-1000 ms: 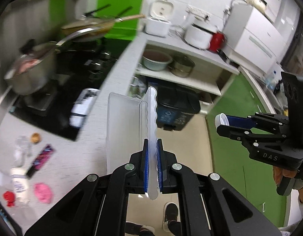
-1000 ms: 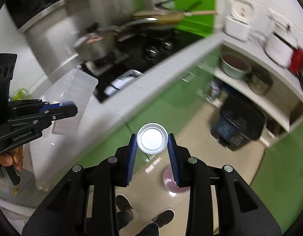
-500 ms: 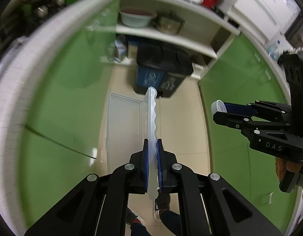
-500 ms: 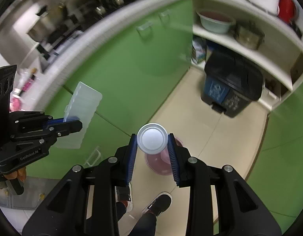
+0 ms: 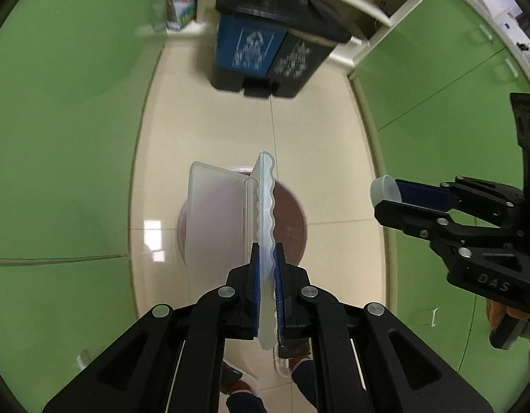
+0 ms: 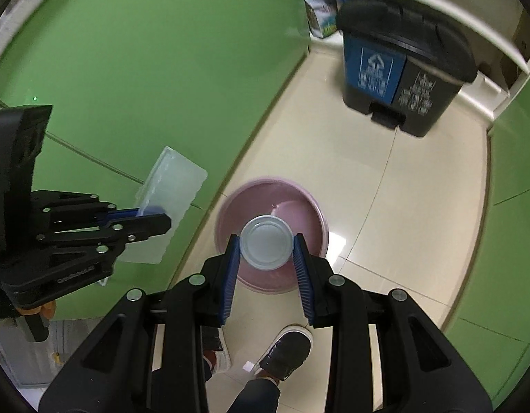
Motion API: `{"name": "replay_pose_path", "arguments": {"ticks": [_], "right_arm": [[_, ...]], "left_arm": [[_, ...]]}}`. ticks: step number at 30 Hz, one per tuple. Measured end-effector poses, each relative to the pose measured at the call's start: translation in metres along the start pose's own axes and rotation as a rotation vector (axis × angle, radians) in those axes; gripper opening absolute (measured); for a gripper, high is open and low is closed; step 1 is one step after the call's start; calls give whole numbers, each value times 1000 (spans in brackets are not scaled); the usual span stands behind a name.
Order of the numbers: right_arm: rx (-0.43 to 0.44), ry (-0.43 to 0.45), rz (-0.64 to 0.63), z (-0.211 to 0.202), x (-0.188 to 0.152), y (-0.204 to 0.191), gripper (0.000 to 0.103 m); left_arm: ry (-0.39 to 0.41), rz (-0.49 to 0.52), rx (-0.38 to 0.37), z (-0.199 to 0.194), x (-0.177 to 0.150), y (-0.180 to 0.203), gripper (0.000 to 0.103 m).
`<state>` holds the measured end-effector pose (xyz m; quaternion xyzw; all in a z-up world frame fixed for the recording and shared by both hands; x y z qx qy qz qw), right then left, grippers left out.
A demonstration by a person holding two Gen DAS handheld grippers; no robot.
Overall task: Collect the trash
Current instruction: 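Carry the lid and cup with both grippers over the pink wastebasket, then open both grippers to drop the lid and cup into the wastebasket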
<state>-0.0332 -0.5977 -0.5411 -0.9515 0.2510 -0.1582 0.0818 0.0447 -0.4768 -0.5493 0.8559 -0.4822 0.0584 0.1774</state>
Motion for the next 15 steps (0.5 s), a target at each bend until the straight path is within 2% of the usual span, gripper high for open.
{"name": "replay_pose_path", "arguments": {"ticks": [4,8,10,11,12,13,14,15], "right_arm": [[3,-1,20,23,-2,12,31],[13,5,42,33,-2,20,31],[18,8,45,34,0,21,31],[18,9,45,35,0,22,31],[19,11,44,36,1,20,31],[20,12,43,36,1,20,31],[21,12,42,36,1,20,31],[20,13,39,37,1,18,32]], "left_arm": [[-19,-1,-25,32,-8,-6,7],[-18,1,-23,43,-12,-9,7],[-9,3,-16,45,-10,-10,12],[-1,5,-11,45,-9,-11,23],[4,8,4,45,-9,-12,46],[18,6,14,46,-7,-14,63],[31,0,13,44,-5,-16,95],[49,-6,11,44,-2,-18,96]]}}
Point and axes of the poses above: each gripper's, at about its wrist camera, not at the fingertips, and z roughly the way its jaws point, y to its right, x to its top, the point moved 8 cm from there along z, roughly the way its jaws point, and after that the axes turned 14 degrees about z, right-handed, at the moved point
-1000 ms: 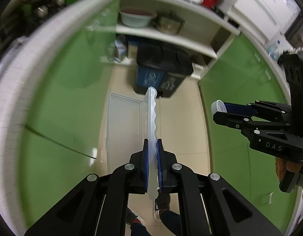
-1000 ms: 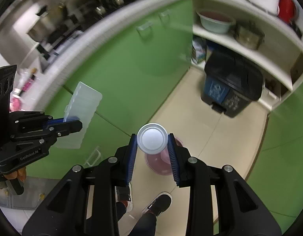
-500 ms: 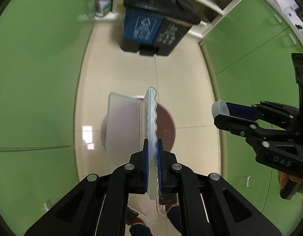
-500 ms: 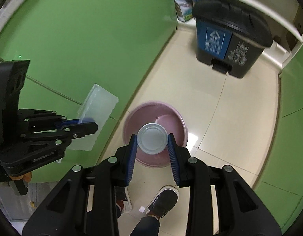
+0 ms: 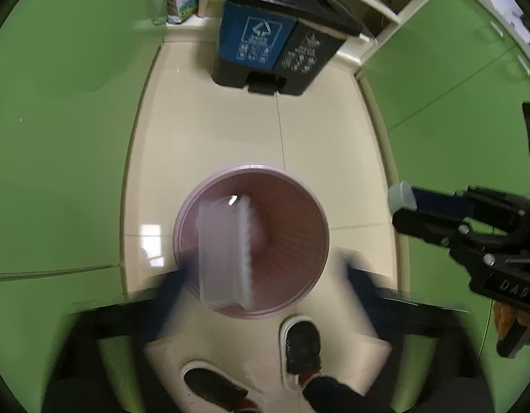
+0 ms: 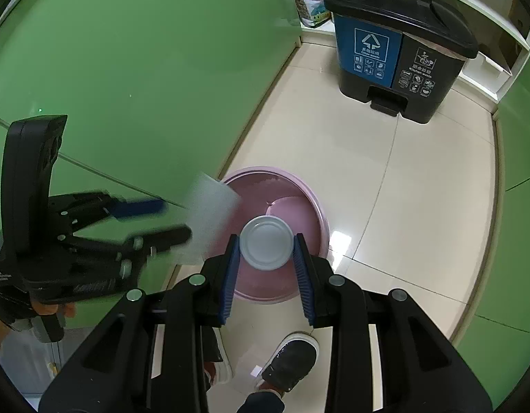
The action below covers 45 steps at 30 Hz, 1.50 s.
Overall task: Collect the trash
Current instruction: 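Open both grippers to drop the lid and cup into the wastebasket, then move both tools back over the counter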
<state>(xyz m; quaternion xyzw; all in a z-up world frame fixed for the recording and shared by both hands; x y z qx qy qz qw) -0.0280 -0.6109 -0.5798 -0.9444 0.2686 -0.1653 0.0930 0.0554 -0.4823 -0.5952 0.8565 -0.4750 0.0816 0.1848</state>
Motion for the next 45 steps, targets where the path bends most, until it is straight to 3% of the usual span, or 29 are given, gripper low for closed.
{"name": "replay_pose_path", "arguments": {"ticks": [21,22,25,26,38,45], "right_arm": [[-2,-11,-26,10,-3,-17,32],[-7,-6,-20,10,-2,-16,36],[-17,31,3,9,2,-13,86],[-20,37,7,9,3,-12,88],[-67,25,27,-6,1,-3,91],[-85,40,16,-67,6,-20,91]], "left_arm": [[41,-82,43,-22,-13,-38,96],[42,-84,44,-21,-12,-39,96],[43,-88,47,-21,-13,-40,96],[43,-88,47,-21,-14,-40,96],[40,-83,46,-36,-14,-35,96],[59,-84,52,-92,-1,-16,96]]}}
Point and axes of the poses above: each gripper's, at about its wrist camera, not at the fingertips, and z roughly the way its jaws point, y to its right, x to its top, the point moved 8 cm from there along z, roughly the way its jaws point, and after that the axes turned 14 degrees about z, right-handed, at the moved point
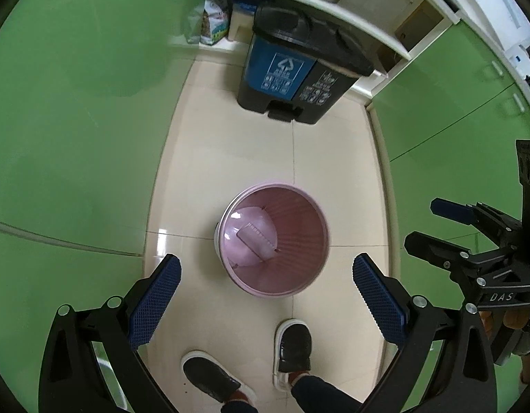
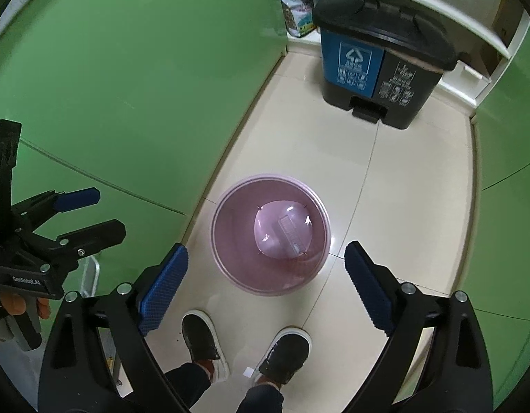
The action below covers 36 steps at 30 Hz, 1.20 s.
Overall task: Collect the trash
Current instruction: 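Move both tools back over the counter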
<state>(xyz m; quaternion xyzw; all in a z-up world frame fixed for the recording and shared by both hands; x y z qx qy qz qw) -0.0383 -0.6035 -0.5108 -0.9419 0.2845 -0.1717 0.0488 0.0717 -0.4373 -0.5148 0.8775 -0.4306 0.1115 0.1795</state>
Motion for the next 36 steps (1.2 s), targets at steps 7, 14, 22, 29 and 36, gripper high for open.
{"name": "replay_pose_path", "arguments": {"ticks": [7,14,22,29,36], "right_arm": [[-6,30,-45,-113,13,-28,93],[25,61,-132,-229,21,-69,98],[98,126,-310,-329,27,-146,99],[210,149,-479,-366,25,-230,99],[308,140,-614,-374,-1,-318,99]], "left_arm": [[44,-2,40,-114,21,26,96],[99,-50,114,-239,30,42,96],[180,-153,233,-353,9,41,96],[267,-307,383,-436,-45,11,96],[297,-465,519,-499,-123,-32,96]]}}
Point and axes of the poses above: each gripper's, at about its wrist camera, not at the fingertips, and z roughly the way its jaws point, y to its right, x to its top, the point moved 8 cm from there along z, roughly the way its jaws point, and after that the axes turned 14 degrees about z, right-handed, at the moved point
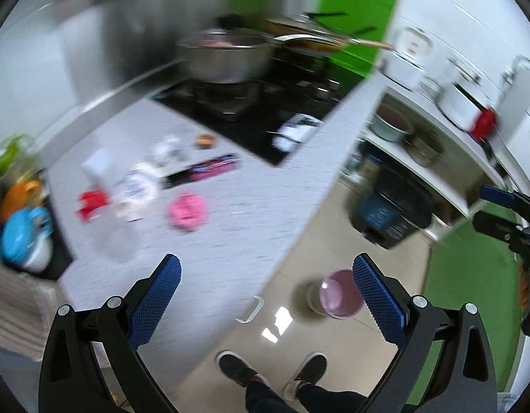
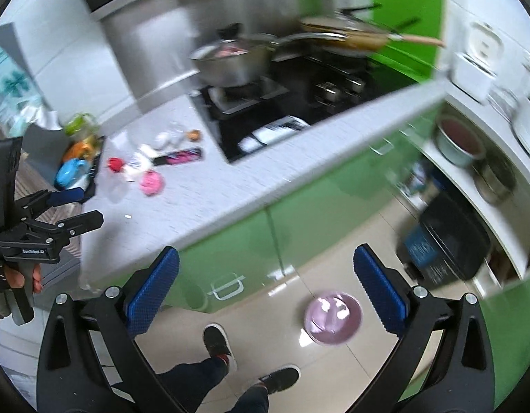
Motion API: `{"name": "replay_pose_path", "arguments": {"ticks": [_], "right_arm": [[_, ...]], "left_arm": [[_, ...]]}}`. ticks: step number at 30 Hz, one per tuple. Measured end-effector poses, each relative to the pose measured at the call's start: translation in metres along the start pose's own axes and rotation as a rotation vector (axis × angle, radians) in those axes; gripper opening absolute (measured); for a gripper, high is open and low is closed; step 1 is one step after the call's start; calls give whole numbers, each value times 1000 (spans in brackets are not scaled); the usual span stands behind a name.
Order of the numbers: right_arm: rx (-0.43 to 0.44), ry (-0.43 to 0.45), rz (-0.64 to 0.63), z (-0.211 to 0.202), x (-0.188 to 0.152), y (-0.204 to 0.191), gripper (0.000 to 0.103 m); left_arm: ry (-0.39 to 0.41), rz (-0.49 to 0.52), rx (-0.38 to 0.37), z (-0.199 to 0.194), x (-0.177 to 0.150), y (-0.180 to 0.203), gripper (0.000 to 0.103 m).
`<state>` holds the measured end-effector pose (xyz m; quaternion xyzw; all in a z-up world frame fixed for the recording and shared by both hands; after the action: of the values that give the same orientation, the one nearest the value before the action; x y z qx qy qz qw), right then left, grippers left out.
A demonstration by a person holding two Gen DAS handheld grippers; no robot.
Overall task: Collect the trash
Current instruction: 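Move both tools back over the counter, then grasp the clear plastic cup with the left gripper while the right gripper grasps the pink crumpled paper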
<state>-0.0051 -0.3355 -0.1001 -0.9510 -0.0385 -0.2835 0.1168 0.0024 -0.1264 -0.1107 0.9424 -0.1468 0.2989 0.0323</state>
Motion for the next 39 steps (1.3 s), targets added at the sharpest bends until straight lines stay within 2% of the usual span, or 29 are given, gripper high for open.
{"name": "replay_pose_path", "arguments": {"ticks": [7,12,17,29,39], "right_arm": [[60,-8,-89,27,21,-80,99],[82,-20,-127,53,34,-130,99],[86,-58,-163,84,36,-159,99],[113,-155,-282,140,56,-194,99],[150,-224,-363,172,61,-201,99]], "left_arm": [[4,-77,87,-22,-15,-81,96],[-12,-83,96,-20,-20,-119,96],[-48,-80,79,-6,-24,-142,96],[-130,-150,78,50,-22,-167,96],[-203,-222,99,86,-31,-181,96]]}}
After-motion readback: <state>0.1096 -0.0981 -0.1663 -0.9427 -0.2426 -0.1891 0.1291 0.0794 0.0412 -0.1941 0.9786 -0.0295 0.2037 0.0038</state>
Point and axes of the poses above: each gripper's, at about its wrist camera, not at the fingertips, and z roughly the way its jaws point, y to its right, x to its top, the point moved 8 cm from there along z, roughly the way its jaws point, and after that the axes turned 14 degrees about z, right-handed, at the moved point
